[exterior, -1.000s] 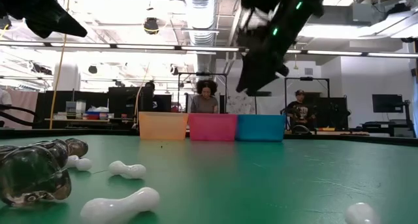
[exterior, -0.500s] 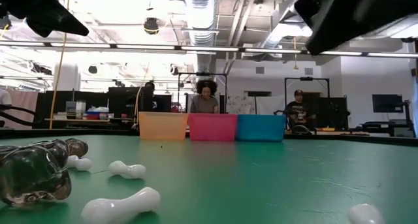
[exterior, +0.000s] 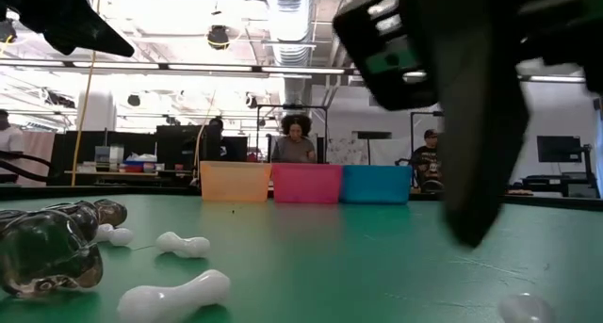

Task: Sort Halloween decoration
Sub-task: Put the white bone toy into the blue bin

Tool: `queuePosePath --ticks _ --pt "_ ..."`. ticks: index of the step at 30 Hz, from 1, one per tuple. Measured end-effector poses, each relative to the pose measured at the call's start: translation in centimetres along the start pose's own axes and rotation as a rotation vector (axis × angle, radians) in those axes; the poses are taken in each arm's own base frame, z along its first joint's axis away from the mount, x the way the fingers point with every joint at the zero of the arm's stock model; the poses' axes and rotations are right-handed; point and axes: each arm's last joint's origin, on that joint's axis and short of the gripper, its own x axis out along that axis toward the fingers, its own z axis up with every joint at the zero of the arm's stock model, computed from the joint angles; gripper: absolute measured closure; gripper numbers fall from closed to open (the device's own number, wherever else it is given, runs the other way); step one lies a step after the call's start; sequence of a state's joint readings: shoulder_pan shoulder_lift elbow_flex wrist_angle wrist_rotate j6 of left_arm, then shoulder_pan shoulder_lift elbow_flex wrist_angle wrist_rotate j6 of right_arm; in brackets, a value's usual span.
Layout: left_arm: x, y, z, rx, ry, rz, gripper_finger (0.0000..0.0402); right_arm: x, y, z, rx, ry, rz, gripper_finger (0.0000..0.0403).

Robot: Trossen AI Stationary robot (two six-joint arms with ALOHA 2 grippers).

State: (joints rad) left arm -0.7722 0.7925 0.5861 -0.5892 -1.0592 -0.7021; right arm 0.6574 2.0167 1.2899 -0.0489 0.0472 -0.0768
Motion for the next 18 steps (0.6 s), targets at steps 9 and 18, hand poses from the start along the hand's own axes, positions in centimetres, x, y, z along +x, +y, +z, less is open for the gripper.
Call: queuePosePath --ticks 9,18 --pt "0.4 0.2 0.1 -0.015 0.011 0.016 0.0401 1.1 -0.9 -1.1 0.037 0.040 0.000 0.0218" --pt "0.4 0.1 0.0 -0.014 0.035 -0.012 0.0401 1.4 -1.4 -1.9 0.047 0.101 0.010 0.0300"
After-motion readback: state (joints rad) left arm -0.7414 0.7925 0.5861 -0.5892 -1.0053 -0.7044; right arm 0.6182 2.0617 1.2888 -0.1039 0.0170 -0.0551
